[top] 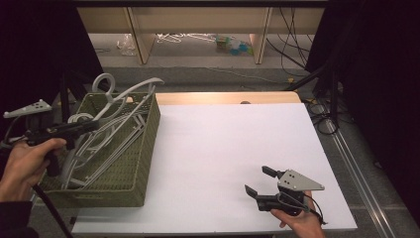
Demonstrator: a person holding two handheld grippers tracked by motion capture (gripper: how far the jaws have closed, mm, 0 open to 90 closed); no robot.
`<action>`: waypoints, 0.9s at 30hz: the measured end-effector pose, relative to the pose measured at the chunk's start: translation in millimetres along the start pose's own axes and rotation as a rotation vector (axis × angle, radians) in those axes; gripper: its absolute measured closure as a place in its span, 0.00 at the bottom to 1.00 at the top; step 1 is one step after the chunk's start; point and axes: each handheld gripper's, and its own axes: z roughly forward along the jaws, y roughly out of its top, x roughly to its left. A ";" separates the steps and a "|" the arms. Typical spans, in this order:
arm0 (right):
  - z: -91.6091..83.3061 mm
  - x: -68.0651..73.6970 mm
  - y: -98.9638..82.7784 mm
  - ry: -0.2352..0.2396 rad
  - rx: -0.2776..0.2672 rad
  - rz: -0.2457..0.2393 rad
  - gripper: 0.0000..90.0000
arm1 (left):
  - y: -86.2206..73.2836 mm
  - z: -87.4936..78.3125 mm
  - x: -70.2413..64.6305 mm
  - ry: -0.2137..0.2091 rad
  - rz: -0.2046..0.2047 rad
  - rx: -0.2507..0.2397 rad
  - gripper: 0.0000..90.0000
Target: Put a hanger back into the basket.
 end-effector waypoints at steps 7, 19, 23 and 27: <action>0.2 0.1 -0.3 0.002 0.002 -0.001 0.20 | -9.8 -7.0 17.7 0.011 -0.040 -0.002 0.88; 0.1 -0.1 0.0 0.000 0.000 0.000 0.20 | -23.1 -21.6 30.6 -0.009 -0.048 -0.002 0.88; 0.3 0.0 0.0 -0.002 0.001 -0.001 0.20 | -25.2 -13.5 32.3 0.006 -0.027 0.053 0.88; 0.4 1.3 -0.6 0.002 0.017 0.008 0.20 | -23.1 -2.6 30.3 0.027 -0.002 0.089 0.88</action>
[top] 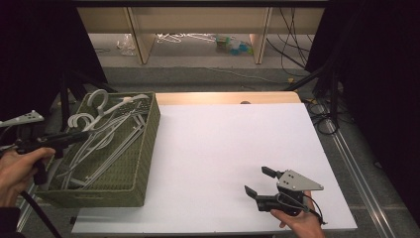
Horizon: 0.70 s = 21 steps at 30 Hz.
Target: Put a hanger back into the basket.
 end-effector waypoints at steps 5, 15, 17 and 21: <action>-0.2 -1.0 0.2 0.002 -0.010 -0.012 0.20 | 1.2 5.9 1.3 0.013 0.032 0.017 0.88; 1.9 -0.6 -0.3 -0.002 -0.015 -0.015 0.20 | -8.3 16.4 14.5 0.101 0.041 0.086 0.88; 1.2 0.0 0.0 0.004 -0.009 -0.011 0.20 | -4.3 22.9 11.6 0.106 0.068 0.113 0.88; 1.2 -0.3 -0.2 0.000 -0.015 -0.011 0.20 | -3.7 31.2 10.7 0.134 0.107 0.149 0.87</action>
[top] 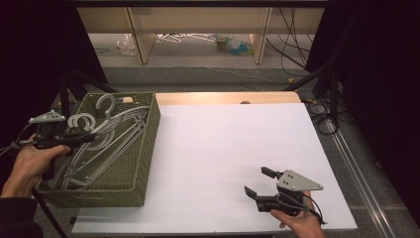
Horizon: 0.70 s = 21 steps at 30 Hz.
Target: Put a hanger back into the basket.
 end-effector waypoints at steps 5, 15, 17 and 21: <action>-0.1 0.3 0.2 0.002 0.001 -0.001 0.20 | -4.5 6.6 6.0 0.082 0.016 0.072 0.87; 0.0 0.3 0.1 0.007 0.007 -0.001 0.20 | -22.6 15.0 19.3 0.086 -0.086 0.061 0.86; 0.0 0.3 0.0 0.003 0.003 -0.001 0.20 | -26.9 17.0 22.6 0.087 -0.090 0.079 0.85; 0.1 0.1 0.2 0.002 0.001 0.000 0.20 | -34.2 20.4 26.9 0.089 -0.062 0.136 0.84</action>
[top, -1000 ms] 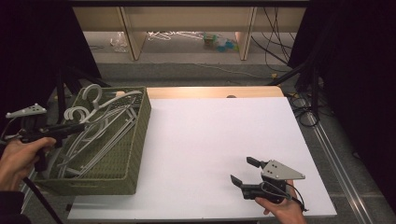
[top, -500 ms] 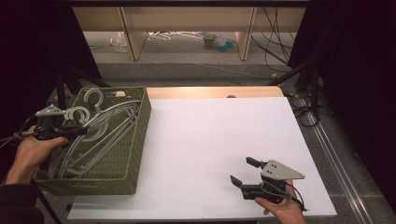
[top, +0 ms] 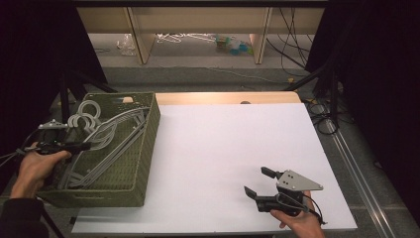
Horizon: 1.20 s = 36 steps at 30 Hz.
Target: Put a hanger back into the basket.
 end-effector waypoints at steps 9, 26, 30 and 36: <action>-0.3 -0.7 0.0 -0.003 -0.001 -0.005 0.20 | -12.2 12.7 4.9 0.038 -0.062 -0.005 0.84; 0.1 -0.2 -0.4 -0.005 0.000 0.004 0.20 | -5.1 -8.4 -10.1 0.105 -0.052 -0.074 0.56; -0.6 -0.7 -0.1 0.002 0.009 0.004 0.20 | -2.1 -13.9 -27.5 0.088 -0.100 -0.198 0.53; -1.0 -1.0 -0.2 -0.004 0.006 0.000 0.20 | 5.9 -22.0 -54.3 -0.047 -0.072 -0.273 0.45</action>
